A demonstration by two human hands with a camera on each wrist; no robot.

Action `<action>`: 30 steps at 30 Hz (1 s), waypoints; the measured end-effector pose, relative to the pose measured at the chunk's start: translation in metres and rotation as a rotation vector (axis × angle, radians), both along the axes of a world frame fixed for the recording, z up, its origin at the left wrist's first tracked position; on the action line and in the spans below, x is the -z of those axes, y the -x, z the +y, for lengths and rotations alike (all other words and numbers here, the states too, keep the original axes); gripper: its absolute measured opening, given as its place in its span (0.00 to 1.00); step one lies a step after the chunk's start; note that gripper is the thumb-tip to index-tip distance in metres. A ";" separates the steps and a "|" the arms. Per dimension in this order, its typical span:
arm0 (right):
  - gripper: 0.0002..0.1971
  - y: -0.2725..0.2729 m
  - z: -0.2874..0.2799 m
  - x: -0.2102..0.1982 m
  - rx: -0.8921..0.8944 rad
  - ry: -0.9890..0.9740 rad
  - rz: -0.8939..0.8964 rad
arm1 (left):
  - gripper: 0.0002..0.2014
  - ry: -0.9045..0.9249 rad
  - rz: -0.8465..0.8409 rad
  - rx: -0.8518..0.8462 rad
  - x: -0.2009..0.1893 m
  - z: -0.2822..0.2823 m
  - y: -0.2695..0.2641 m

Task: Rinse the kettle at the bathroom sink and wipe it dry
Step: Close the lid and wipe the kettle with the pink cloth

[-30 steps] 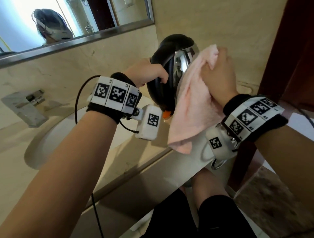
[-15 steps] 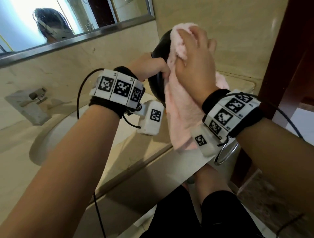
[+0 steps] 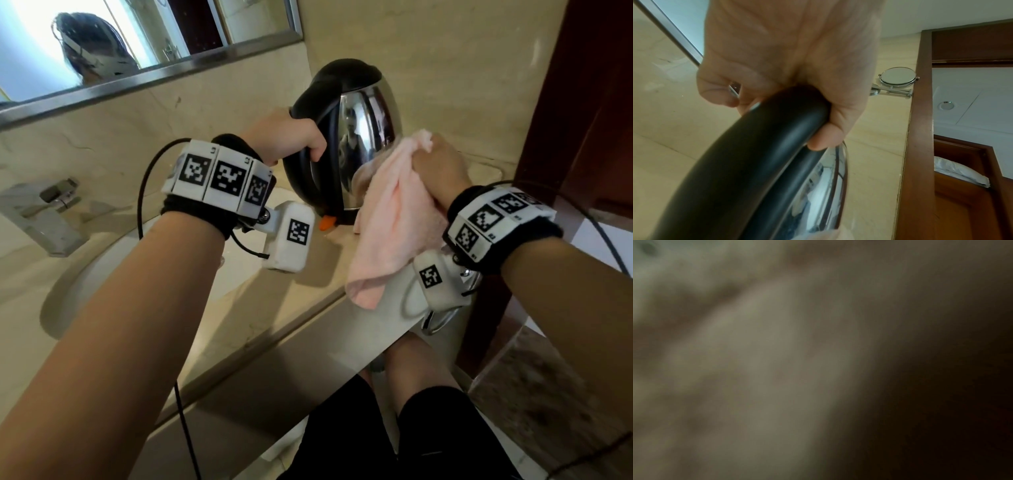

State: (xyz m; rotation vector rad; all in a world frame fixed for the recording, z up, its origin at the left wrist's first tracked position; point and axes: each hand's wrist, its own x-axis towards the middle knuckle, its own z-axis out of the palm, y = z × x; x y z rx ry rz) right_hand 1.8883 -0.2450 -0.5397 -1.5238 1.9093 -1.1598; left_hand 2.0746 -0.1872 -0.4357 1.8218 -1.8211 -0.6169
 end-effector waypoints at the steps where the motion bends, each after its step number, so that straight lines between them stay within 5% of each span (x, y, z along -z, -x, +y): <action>1: 0.18 0.000 0.000 0.002 -0.007 -0.027 0.025 | 0.06 0.005 0.005 -0.001 0.000 0.000 0.000; 17: 0.29 -0.057 0.077 0.012 -0.155 0.021 0.007 | 0.10 0.074 0.102 0.003 0.007 -0.002 0.000; 22: 0.23 -0.095 0.081 0.010 -0.290 0.155 0.295 | 0.08 0.057 0.108 0.019 0.006 0.000 -0.001; 26: 0.19 -0.095 0.076 0.011 -0.304 0.177 0.330 | 0.08 0.057 0.112 0.025 0.006 -0.002 -0.002; 30: 0.06 -0.081 0.076 0.005 -0.345 0.226 0.417 | 0.07 0.055 0.101 0.021 0.006 -0.006 -0.002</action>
